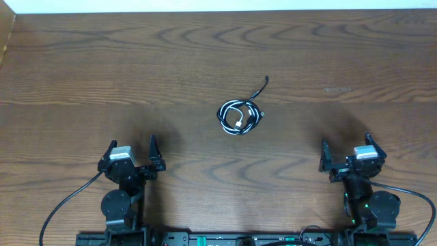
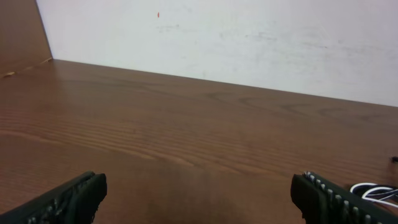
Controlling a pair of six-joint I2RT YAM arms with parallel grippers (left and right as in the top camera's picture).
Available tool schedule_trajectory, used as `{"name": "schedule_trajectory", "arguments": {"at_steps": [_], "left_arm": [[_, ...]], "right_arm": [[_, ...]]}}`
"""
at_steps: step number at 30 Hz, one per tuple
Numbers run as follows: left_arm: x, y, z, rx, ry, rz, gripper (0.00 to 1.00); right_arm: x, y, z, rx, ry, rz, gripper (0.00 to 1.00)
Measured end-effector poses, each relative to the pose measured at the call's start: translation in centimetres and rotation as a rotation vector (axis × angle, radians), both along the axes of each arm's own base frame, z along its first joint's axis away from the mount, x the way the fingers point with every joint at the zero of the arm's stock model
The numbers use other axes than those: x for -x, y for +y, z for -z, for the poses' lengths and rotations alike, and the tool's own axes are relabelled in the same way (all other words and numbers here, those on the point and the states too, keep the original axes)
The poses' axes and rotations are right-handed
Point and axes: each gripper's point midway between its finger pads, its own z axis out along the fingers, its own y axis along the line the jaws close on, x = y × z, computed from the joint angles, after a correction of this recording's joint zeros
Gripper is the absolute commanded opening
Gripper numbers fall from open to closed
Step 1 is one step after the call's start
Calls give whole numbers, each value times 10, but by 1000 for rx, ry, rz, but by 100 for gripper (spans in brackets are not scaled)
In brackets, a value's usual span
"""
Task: Untangle cables
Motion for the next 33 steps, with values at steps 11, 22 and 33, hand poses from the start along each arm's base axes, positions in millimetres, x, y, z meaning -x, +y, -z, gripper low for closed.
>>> {"name": "schedule_trajectory", "arguments": {"at_steps": [11, 22, 33], "left_arm": [[0, 0, 0, 0, 0, 0, 100], [0, 0, 0, 0, 0, 0, 100], [0, 2, 0, -1, 1, -12, 100]], "right_arm": [[0, 0, 0, 0, 0, 0, 99], [0, 0, 0, 0, 0, 0, 99], [0, 0, 0, 0, 0, 0, 99]]}}
